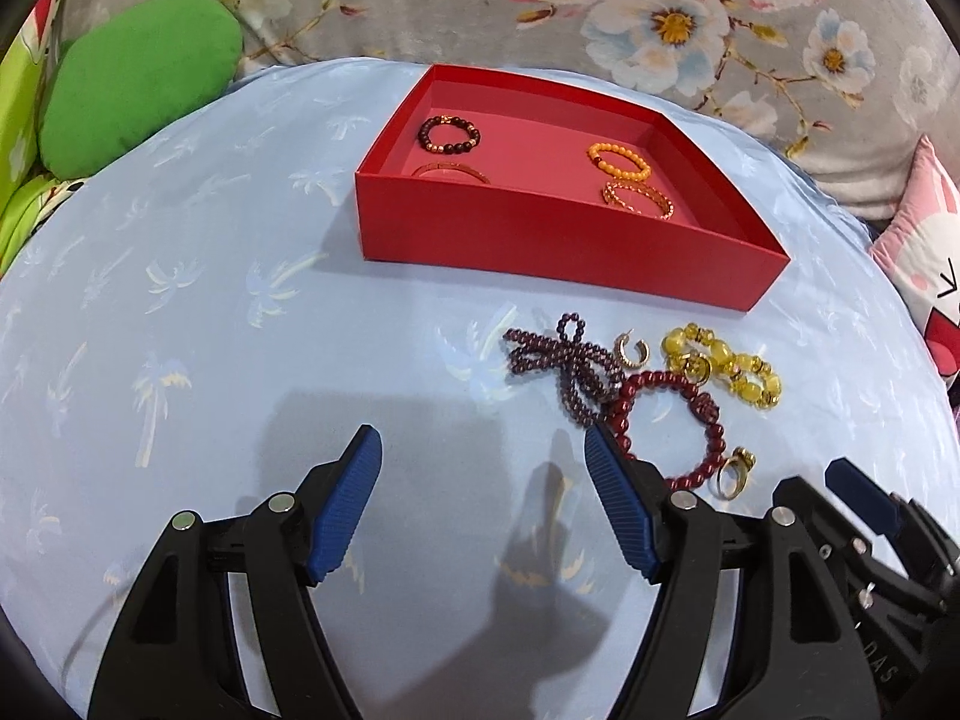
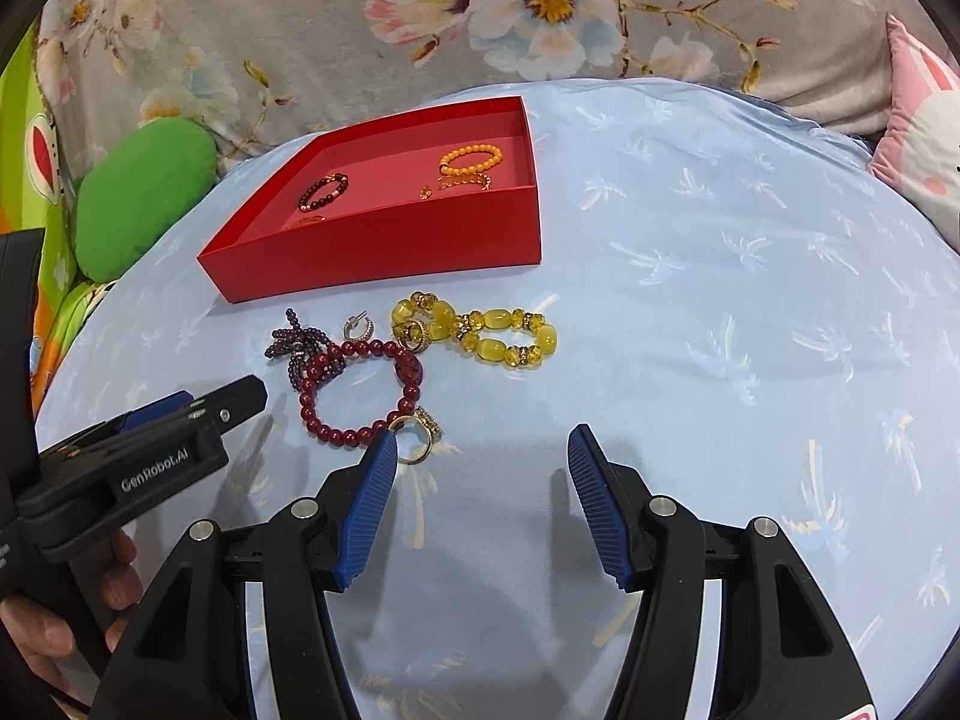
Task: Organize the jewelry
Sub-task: 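Move both tools back toward the remaining jewelry, then grasp the dark red bow-shaped bead strand with the left tool while the right tool grasps the yellow bead bracelet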
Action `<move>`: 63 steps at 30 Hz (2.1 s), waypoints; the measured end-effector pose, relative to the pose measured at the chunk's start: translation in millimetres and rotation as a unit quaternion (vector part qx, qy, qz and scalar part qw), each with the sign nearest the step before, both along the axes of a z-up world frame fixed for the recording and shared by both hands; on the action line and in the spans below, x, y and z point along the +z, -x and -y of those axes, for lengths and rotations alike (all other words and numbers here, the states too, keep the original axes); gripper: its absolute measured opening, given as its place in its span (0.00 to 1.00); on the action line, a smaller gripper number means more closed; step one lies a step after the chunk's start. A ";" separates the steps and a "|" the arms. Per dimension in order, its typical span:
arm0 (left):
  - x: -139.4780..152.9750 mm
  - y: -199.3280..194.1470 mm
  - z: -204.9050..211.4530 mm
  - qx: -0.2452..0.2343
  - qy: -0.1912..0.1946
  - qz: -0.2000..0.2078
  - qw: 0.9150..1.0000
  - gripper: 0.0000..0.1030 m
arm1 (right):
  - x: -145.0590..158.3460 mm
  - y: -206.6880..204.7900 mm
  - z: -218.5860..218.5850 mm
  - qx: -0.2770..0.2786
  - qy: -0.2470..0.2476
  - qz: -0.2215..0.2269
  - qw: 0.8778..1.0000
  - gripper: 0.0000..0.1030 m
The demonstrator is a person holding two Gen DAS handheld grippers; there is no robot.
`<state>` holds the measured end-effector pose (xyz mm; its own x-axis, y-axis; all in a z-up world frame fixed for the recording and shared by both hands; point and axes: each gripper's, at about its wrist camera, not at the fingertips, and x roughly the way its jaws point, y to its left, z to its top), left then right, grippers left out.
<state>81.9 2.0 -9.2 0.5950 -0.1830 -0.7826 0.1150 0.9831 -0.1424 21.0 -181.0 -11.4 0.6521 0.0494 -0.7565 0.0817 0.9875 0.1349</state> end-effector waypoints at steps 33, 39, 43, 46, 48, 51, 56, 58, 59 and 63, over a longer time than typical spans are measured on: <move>-2.9 -26.0 -10.5 -0.001 -0.004 -0.013 1.000 0.06 | -0.4 -32.5 2.5 0.009 0.008 0.006 1.000 0.48; -3.8 -24.5 -11.4 -0.002 -0.008 -0.014 1.000 0.07 | -3.0 -51.2 -1.4 0.019 0.015 -0.001 1.000 0.30; -3.5 -24.4 -11.2 -0.004 -0.009 -0.013 1.000 0.07 | -6.4 -57.1 -4.0 0.025 0.025 -0.003 0.999 0.27; -3.4 -24.4 -10.8 -0.006 -0.011 -0.012 1.000 0.07 | -6.7 -61.0 -6.2 0.031 0.032 -0.002 0.999 0.27; -3.1 -24.5 -10.8 -0.007 -0.011 -0.012 1.000 0.07 | -6.2 -63.3 -6.8 0.033 0.033 -0.003 0.999 0.27; -3.1 -24.5 -10.6 -0.007 -0.011 -0.012 1.000 0.07 | -5.0 -65.4 -8.5 0.038 0.032 -0.004 0.999 0.25; -3.0 -24.9 -10.3 -0.007 -0.013 -0.011 1.000 0.07 | -11.9 -69.9 -11.4 0.042 0.044 -0.014 0.998 0.15; -2.8 -24.7 -10.1 -0.007 -0.012 -0.011 1.000 0.07 | -12.2 -69.3 -10.9 0.042 0.043 -0.016 0.998 0.11; -2.6 -24.8 -10.2 -0.008 -0.011 -0.012 1.000 0.07 | -11.6 -68.5 -10.2 0.042 0.038 -0.018 0.998 0.09; -1.9 -24.1 -10.5 -0.010 -0.006 -0.017 1.000 0.07 | -7.3 -59.8 -8.5 0.036 0.024 -0.013 0.999 0.09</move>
<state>106.0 12.5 -11.1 0.5646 -0.1852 -0.8043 0.1297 0.9823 -0.1352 80.8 -172.5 -18.7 0.6279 0.0587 -0.7761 0.0125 0.9963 0.0855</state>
